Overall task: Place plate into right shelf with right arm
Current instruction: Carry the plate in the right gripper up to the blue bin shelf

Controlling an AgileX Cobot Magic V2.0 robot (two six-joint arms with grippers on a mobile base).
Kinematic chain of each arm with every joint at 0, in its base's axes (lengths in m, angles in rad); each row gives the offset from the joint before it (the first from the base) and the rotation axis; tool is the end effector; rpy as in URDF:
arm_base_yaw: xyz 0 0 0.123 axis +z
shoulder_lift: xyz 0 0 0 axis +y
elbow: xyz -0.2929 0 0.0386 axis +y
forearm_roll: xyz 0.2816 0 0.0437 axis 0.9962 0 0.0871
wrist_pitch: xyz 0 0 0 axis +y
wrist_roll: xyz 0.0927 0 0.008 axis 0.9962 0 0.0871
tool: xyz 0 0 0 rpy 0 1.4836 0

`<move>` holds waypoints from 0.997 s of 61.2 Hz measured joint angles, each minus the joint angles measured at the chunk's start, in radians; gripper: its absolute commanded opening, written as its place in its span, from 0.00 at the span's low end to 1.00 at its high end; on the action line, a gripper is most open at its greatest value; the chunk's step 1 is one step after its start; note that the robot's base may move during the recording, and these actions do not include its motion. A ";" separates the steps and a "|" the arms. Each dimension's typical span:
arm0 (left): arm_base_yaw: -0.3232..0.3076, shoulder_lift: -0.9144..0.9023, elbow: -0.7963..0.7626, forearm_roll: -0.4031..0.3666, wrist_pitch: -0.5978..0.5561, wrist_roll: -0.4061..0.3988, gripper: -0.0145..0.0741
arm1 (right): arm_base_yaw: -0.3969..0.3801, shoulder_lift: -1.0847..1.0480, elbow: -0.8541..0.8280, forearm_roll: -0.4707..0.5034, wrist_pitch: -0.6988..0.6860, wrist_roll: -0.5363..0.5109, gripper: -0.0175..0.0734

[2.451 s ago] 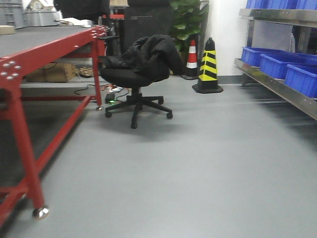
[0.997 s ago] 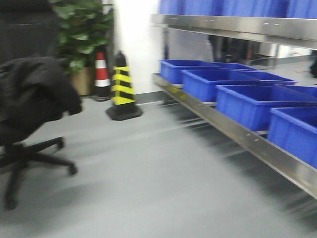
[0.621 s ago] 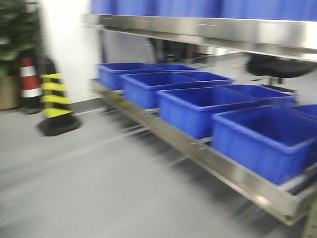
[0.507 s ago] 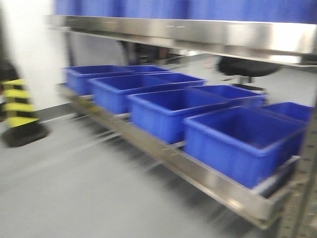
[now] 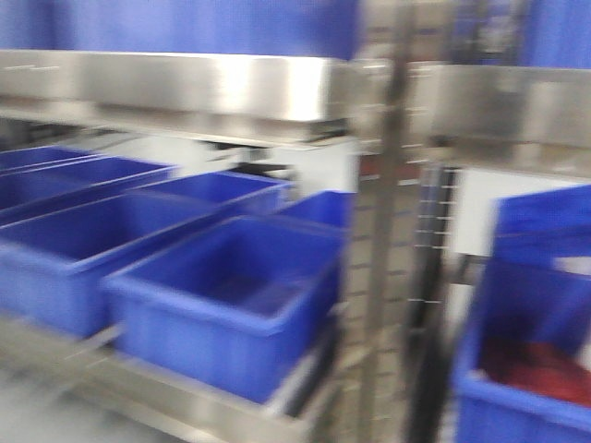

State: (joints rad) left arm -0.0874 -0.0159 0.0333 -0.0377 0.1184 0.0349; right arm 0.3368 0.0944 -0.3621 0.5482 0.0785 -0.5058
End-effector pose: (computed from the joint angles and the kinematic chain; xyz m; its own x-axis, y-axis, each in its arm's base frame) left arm 0.0814 -0.0076 0.1911 -0.0485 0.0017 -0.9988 0.0916 0.9958 -0.0027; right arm 0.0565 0.0239 0.3320 0.2527 0.1319 -0.9585 -0.3779 0.9254 0.0277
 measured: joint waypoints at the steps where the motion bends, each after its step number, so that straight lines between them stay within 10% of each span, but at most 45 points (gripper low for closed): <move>1: 0.000 0.000 0.000 0.000 0.000 0.000 0.11 | 0.000 0.000 0.000 0.000 0.000 0.000 0.25; 61: 0.000 0.000 0.000 0.000 0.000 0.000 0.11 | 0.000 0.000 0.000 0.000 0.000 0.000 0.25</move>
State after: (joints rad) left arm -0.0874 -0.0159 0.0333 -0.0377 0.1184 0.0349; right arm 0.3368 0.0944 -0.3621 0.5482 0.0785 -0.5058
